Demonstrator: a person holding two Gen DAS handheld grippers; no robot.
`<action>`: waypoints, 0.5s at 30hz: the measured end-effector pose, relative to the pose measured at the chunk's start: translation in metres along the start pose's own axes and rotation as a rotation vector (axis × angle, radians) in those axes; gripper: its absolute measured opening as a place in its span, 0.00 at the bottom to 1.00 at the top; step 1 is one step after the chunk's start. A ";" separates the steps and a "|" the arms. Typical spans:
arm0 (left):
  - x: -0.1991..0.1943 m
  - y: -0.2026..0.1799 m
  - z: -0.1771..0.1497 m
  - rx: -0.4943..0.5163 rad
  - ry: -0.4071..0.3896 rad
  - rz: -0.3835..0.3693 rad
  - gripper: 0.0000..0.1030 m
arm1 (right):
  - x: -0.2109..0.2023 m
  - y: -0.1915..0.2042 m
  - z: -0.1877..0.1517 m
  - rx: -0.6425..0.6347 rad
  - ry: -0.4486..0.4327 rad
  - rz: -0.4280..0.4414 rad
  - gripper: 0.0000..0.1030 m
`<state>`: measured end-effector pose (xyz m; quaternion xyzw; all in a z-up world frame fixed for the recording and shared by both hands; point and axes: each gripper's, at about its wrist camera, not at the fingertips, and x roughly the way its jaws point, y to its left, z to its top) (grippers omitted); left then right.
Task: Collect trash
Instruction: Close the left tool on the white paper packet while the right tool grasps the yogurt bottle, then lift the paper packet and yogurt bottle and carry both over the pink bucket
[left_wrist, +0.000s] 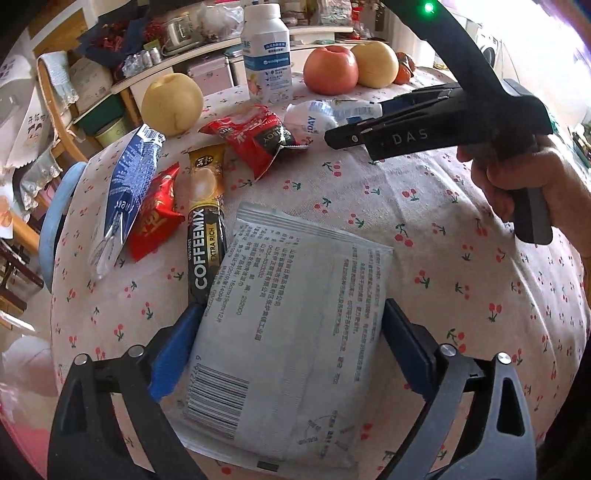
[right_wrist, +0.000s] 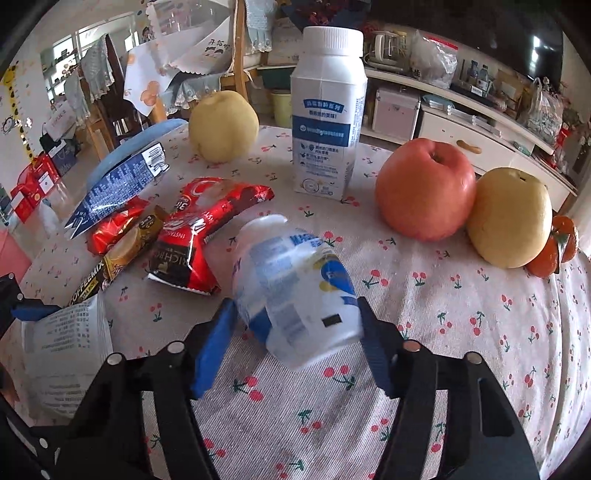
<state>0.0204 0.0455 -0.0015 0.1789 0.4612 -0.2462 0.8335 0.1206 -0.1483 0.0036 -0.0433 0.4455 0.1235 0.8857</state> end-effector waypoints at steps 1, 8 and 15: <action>-0.001 -0.001 -0.001 -0.006 -0.003 0.002 0.87 | -0.001 0.001 -0.001 -0.003 -0.001 -0.002 0.63; -0.007 -0.005 -0.008 -0.083 -0.026 0.008 0.79 | -0.013 0.013 -0.011 -0.032 -0.029 -0.023 0.62; -0.014 -0.010 -0.019 -0.159 -0.047 -0.010 0.77 | -0.032 0.021 -0.023 -0.047 -0.050 -0.033 0.62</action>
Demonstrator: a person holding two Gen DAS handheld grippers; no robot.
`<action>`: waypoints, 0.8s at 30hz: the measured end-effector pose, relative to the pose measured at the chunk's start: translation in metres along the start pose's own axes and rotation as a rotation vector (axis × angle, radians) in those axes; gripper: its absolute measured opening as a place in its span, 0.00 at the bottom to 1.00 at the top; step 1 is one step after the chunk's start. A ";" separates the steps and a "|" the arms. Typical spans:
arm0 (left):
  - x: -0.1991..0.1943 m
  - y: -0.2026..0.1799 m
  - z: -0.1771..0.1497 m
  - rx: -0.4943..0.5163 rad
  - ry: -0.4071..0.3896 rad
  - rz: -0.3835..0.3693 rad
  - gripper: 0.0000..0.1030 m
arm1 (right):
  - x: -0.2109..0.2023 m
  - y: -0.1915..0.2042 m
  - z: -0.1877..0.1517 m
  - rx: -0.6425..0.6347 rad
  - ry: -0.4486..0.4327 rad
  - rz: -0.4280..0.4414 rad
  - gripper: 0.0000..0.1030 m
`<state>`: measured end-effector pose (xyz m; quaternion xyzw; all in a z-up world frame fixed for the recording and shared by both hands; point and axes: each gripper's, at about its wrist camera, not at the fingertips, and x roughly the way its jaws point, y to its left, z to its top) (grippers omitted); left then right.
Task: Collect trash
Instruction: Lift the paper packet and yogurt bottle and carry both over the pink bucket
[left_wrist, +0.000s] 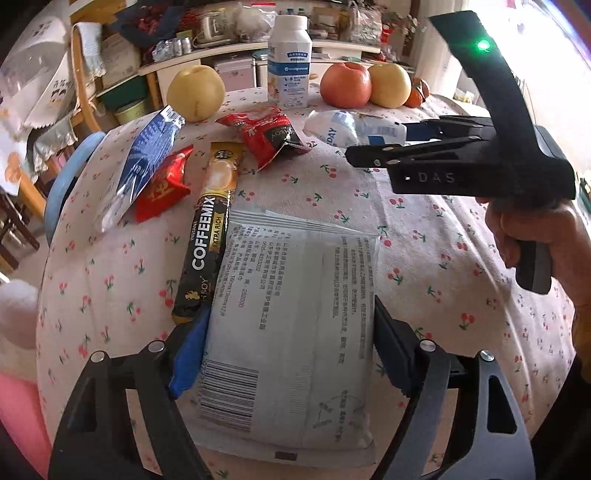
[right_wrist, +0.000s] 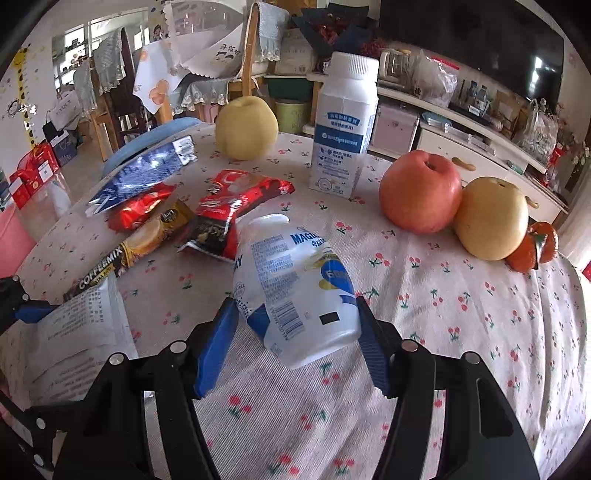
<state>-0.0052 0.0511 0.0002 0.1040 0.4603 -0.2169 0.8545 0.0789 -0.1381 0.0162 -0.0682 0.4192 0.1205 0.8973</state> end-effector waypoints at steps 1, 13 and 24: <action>-0.002 0.000 -0.003 -0.012 -0.005 -0.002 0.77 | -0.003 0.000 0.000 0.002 -0.004 0.001 0.62; -0.037 0.015 -0.031 -0.172 -0.093 0.023 0.77 | -0.038 -0.004 -0.022 0.108 -0.014 0.052 0.62; -0.088 0.035 -0.056 -0.247 -0.183 0.170 0.77 | -0.066 0.037 -0.036 0.094 -0.026 0.090 0.62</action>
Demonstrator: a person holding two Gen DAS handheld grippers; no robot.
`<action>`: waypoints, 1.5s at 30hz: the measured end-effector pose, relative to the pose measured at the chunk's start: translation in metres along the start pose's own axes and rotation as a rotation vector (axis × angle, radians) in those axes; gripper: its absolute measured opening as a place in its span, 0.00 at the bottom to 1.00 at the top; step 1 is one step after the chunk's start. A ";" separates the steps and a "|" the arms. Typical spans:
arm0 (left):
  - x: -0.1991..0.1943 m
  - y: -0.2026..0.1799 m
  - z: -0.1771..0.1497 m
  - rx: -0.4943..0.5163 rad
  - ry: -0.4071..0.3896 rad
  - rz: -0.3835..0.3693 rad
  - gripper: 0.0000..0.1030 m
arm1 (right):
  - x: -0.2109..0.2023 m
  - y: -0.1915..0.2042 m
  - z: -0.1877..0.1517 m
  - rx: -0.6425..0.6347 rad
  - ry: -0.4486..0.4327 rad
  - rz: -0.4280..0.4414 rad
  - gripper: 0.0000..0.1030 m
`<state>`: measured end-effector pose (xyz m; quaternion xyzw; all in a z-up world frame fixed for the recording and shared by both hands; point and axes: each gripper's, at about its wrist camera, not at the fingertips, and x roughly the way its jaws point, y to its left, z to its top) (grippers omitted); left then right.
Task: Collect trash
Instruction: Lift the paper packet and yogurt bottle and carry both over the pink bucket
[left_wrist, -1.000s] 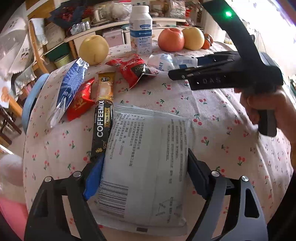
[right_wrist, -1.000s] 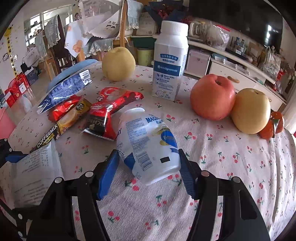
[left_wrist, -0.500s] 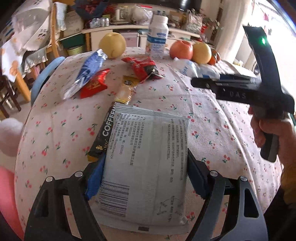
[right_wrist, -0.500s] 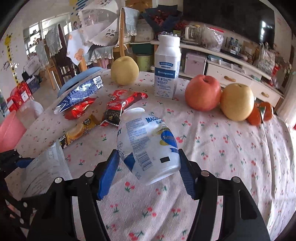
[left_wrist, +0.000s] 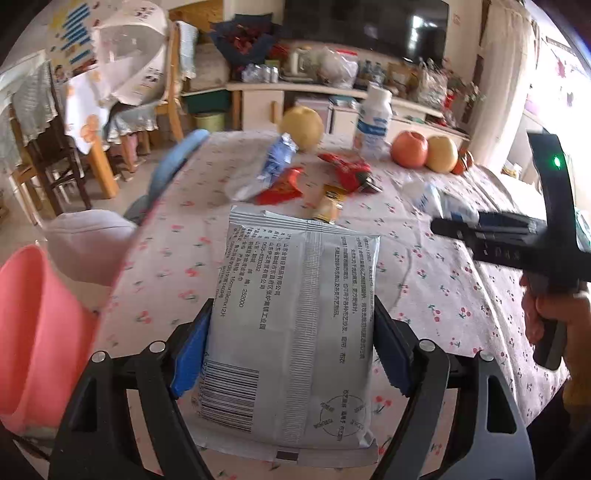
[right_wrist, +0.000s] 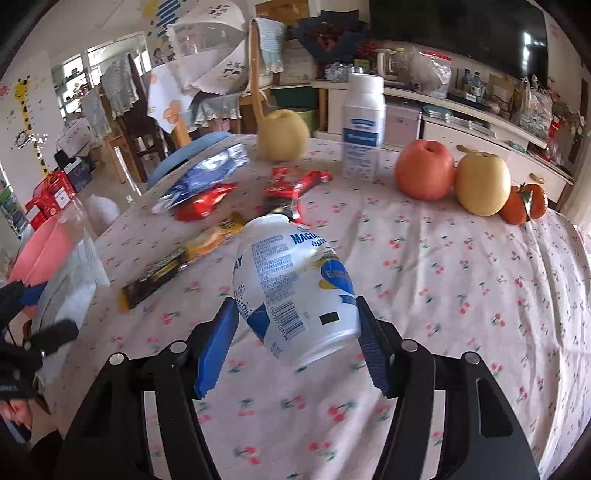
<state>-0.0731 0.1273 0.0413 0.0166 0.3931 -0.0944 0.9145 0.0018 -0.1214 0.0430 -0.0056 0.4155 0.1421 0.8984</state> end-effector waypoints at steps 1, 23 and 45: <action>-0.005 0.004 -0.001 -0.005 -0.009 0.021 0.77 | -0.002 0.004 -0.001 0.000 -0.001 0.008 0.62; -0.087 0.075 -0.022 -0.047 -0.130 0.269 0.77 | -0.057 0.099 -0.049 -0.071 -0.014 0.108 0.62; -0.132 0.179 -0.050 -0.222 -0.164 0.443 0.77 | -0.069 0.212 -0.040 -0.211 -0.042 0.202 0.62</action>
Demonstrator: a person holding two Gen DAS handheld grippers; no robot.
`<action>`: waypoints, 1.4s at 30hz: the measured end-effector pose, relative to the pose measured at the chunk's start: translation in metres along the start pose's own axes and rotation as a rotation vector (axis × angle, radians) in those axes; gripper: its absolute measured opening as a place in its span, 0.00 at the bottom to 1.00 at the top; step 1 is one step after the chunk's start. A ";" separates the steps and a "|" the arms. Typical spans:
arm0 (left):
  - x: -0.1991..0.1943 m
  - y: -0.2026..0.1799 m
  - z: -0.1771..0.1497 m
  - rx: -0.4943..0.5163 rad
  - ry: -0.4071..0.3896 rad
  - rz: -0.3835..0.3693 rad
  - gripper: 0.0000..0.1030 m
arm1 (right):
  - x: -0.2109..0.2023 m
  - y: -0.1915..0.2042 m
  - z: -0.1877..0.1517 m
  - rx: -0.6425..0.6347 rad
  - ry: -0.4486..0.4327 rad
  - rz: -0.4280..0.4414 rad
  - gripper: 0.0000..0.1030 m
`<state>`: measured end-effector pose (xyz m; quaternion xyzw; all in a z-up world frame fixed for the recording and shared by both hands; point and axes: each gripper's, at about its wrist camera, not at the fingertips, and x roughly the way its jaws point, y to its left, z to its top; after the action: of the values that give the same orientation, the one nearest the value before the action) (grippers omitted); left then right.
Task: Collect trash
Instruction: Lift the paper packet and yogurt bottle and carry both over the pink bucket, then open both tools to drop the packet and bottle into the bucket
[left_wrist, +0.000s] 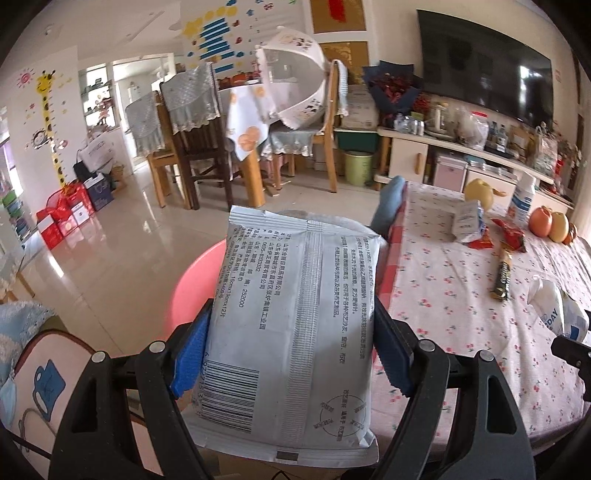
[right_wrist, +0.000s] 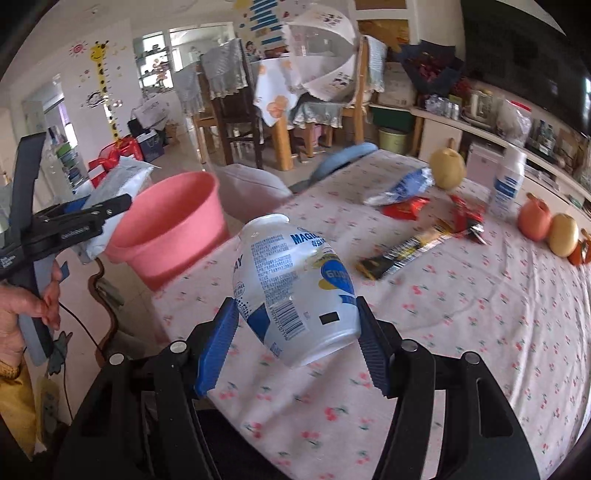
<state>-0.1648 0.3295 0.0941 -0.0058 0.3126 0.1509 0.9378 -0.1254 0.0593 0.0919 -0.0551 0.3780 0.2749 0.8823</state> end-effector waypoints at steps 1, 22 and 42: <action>0.001 0.005 -0.001 -0.007 0.001 0.006 0.77 | 0.002 0.004 0.003 -0.006 -0.001 0.007 0.62; 0.040 0.066 -0.004 -0.114 0.065 0.049 0.77 | 0.084 0.125 0.083 -0.207 0.012 0.139 0.62; 0.082 0.071 -0.005 -0.155 0.130 0.015 0.82 | 0.124 0.132 0.080 -0.224 -0.045 0.036 0.86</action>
<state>-0.1261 0.4201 0.0478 -0.0857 0.3601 0.1808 0.9112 -0.0742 0.2497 0.0773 -0.1404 0.3261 0.3325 0.8737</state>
